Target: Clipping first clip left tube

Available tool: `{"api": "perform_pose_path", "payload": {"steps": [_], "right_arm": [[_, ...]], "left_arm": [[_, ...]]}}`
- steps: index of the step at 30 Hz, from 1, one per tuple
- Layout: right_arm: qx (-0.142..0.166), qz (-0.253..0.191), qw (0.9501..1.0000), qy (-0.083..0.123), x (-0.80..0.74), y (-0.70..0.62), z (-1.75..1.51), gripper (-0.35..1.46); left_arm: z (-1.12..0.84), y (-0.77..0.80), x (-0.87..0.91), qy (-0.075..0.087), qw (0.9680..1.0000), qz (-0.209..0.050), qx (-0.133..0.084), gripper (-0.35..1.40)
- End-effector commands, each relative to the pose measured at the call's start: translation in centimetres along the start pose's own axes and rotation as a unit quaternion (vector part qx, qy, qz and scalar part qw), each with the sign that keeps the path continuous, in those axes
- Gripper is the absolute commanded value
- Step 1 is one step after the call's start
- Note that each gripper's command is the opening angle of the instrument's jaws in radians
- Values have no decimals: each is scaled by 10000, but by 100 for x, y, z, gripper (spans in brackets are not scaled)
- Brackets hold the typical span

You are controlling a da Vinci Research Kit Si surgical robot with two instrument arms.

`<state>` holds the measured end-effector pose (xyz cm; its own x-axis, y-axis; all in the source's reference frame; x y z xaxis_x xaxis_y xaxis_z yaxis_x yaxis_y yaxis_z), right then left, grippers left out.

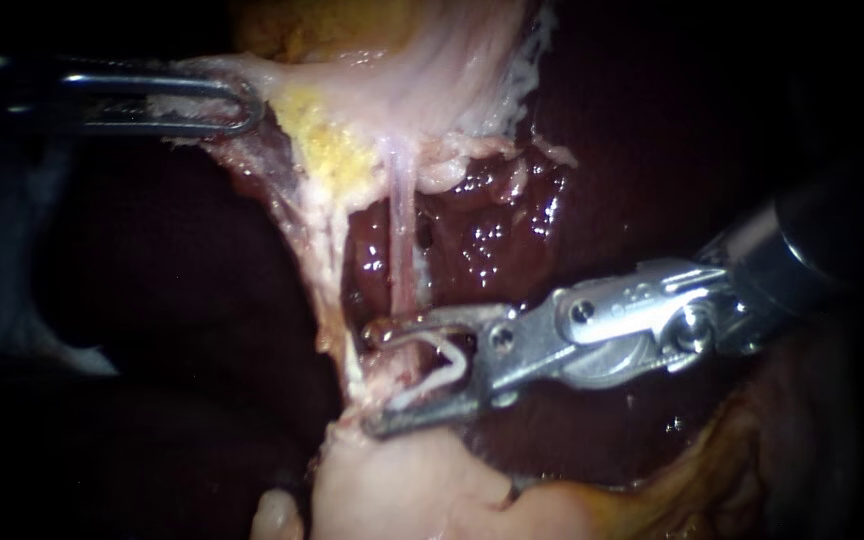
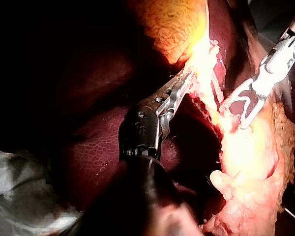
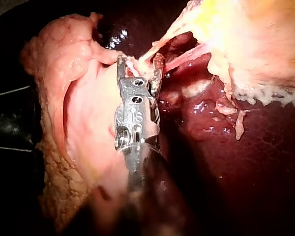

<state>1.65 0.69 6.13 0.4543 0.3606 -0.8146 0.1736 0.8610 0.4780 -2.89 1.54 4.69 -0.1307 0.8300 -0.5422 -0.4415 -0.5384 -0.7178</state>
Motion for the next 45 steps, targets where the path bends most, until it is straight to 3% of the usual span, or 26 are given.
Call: {"api": "perform_pose_path", "payload": {"steps": [1, 12, 15, 18, 25, 36, 45], "right_arm": [[-3, 27, 10000, -2, -3, 2, 0, 48], [-77, 156, 9998, -46, -23, 19, 25, 48], [140, 225, 9996, 84, -22, 20, 36, 48], [484, 281, 9981, 256, -19, 19, 46, 46], [683, 299, 9964, 391, -11, 11, 70, 45], [633, 530, 9958, 388, -12, 5, 106, 45], [588, 763, 9946, 383, -10, 1, 108, 42]], "left_arm": [[0, 0, 0, 0, 10000, 1, 1, -35], [3, 1, -2, 9, 10000, 4, 25, -35], [4, 1, -2, 11, 10000, 4, 30, -35], [4, 1, -2, 12, 10000, 5, 32, -35], [5, 1, -2, 12, 10000, 5, 32, -35], [7, 1, -2, 10, 10000, 5, 22, -35], [7, 1, -2, 10, 10000, 6, 21, -35]]}}
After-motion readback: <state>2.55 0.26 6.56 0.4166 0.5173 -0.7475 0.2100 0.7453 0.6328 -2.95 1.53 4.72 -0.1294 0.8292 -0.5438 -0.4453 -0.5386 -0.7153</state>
